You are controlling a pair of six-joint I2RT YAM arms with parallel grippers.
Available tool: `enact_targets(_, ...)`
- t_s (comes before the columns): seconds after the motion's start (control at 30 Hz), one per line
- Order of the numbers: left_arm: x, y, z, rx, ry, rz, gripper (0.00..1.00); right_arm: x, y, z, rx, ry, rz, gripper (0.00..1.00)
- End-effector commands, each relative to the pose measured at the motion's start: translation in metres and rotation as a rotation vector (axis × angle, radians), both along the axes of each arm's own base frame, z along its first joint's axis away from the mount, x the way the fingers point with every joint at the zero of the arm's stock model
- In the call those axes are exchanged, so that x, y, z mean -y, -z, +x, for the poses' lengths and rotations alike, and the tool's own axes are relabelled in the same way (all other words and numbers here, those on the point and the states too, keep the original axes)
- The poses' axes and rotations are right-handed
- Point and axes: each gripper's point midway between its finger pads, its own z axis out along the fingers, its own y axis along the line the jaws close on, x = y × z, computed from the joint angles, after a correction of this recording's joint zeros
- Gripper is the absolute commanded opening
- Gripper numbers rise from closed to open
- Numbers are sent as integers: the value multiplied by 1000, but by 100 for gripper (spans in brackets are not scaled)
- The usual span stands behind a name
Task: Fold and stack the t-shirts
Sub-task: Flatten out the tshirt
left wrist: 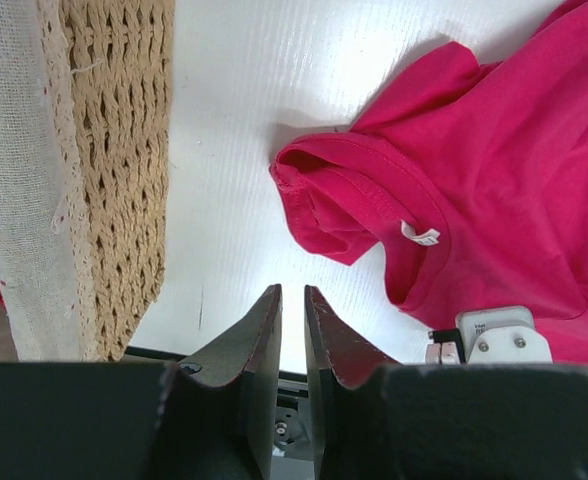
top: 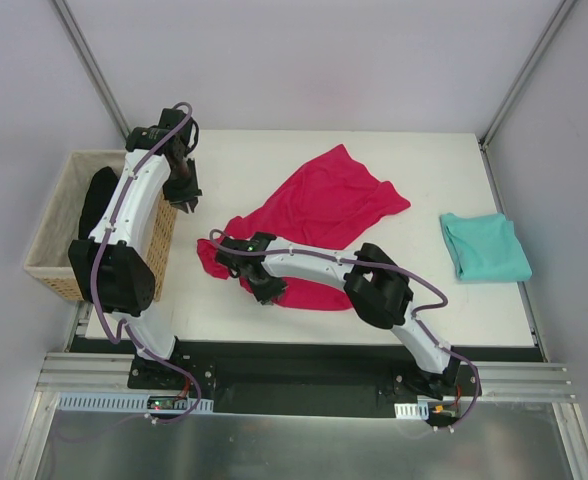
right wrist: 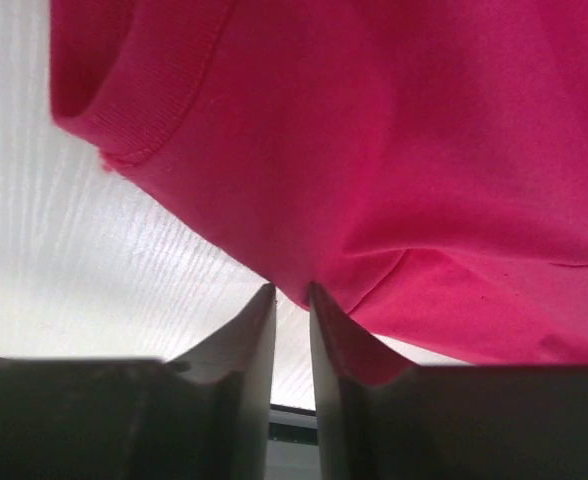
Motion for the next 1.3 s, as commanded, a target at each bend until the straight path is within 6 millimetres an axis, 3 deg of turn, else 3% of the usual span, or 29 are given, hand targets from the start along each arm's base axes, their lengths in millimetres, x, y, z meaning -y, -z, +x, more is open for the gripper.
enact_targets(0.0, -8, -14, -11, 22, -9, 19, 14, 3, -5, -5, -8, 38, 9, 18)
enact_targets(0.27, -9, -9, -14, 5, -15, 23, 14, 14, -6, -5, 8, 76, -7, 1)
enact_targets(0.9, -7, -9, -11, 5, -15, 13, 14, 38, -15, -6, 49, 122, -38, 1)
enact_targets(1.27, -3, -8, -7, 1, -22, -5, 14, 79, -25, -2, 119, 253, -114, 1)
